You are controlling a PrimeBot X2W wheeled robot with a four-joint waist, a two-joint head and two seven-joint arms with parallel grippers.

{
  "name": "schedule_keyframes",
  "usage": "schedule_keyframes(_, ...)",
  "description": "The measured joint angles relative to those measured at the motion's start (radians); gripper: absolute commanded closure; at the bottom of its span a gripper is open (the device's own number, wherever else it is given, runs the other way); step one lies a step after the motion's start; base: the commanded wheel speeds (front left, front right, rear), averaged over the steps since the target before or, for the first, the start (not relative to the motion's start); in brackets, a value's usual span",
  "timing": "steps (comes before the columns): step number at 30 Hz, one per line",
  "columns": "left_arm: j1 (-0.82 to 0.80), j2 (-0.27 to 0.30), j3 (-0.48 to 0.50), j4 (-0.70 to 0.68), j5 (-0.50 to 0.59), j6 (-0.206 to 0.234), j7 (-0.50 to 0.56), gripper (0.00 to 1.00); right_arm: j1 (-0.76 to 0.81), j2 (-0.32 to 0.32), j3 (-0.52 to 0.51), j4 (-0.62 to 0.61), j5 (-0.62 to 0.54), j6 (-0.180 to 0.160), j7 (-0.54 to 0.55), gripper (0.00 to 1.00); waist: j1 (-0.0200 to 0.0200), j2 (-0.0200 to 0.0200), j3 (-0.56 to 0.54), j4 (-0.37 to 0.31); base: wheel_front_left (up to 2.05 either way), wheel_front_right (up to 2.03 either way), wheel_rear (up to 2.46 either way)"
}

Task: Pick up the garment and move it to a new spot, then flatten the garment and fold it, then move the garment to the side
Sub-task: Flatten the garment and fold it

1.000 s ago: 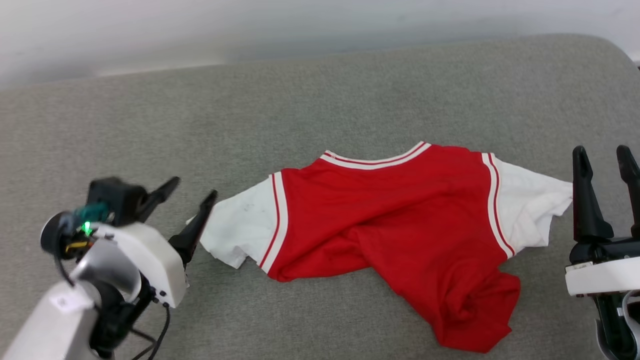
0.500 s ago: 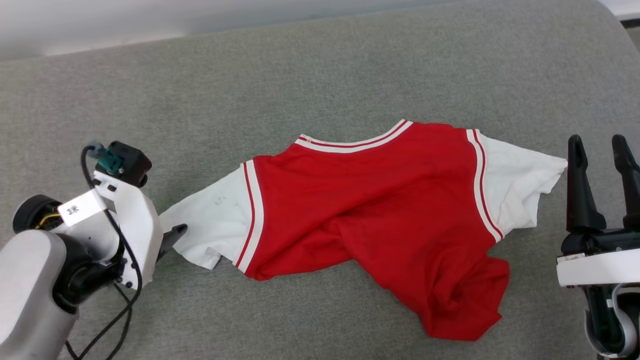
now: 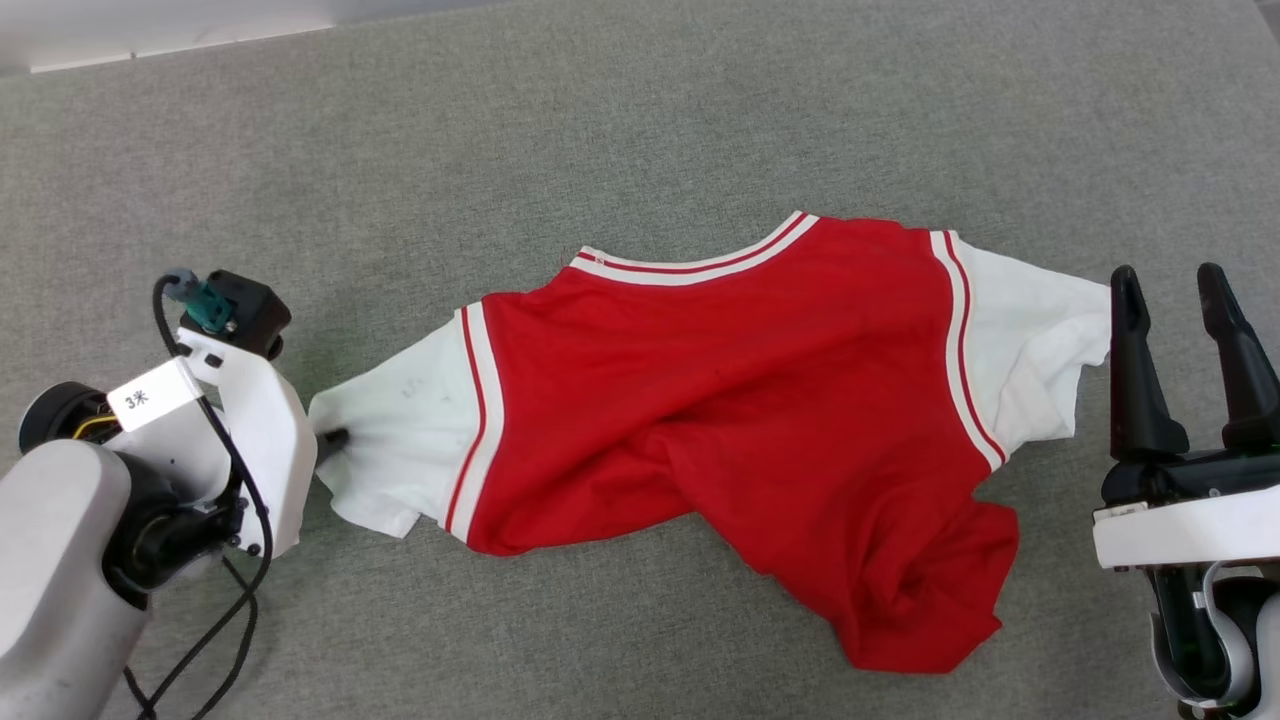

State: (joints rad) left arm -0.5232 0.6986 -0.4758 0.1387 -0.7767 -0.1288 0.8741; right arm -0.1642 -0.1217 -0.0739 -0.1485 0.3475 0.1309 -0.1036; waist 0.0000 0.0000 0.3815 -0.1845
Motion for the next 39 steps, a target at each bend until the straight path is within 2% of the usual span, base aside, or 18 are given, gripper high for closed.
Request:
schedule_keyframes(6,0.011,-0.025,0.027,0.029,0.039,0.008,-0.17,1.0,0.003,-0.016,0.005,0.013,-0.013,0.0,0.031,0.0,0.0,0.0,-0.021,0.008,0.0,0.0,0.0)
schedule_keyframes(10,0.041,-0.024,0.065,0.012,0.075,0.053,-0.285,1.0,0.015,-0.052,0.01,0.016,-0.017,0.0,0.1,0.0,0.0,0.0,-0.051,0.023,0.0,0.0,0.0)
schedule_keyframes(17,0.103,-0.01,0.113,-0.134,0.107,0.101,-0.409,1.0,0.037,-0.16,0.02,-0.008,-0.025,0.0,0.35,0.0,0.0,0.0,-0.092,0.076,0.0,0.0,0.0)
schedule_keyframes(25,0.172,0.015,0.129,-0.374,0.111,0.132,-0.432,1.0,0.034,-0.225,-0.057,-0.061,0.039,0.0,0.768,0.0,0.0,0.0,-0.097,0.139,0.0,0.0,0.0)
schedule_keyframes(32,0.195,0.03,0.125,-0.534,0.122,0.159,-0.407,1.0,-0.083,-0.303,-0.109,-0.064,0.043,0.0,1.091,0.0,0.0001,0.0,-0.048,0.176,0.0,0.0,0.0)
schedule_keyframes(39,0.182,0.03,0.112,-0.624,0.143,0.165,-0.394,1.0,-0.25,-0.335,-0.152,0.028,-0.002,0.0,1.291,0.0,0.0001,0.0,0.026,0.219,0.0,0.0,0.0)
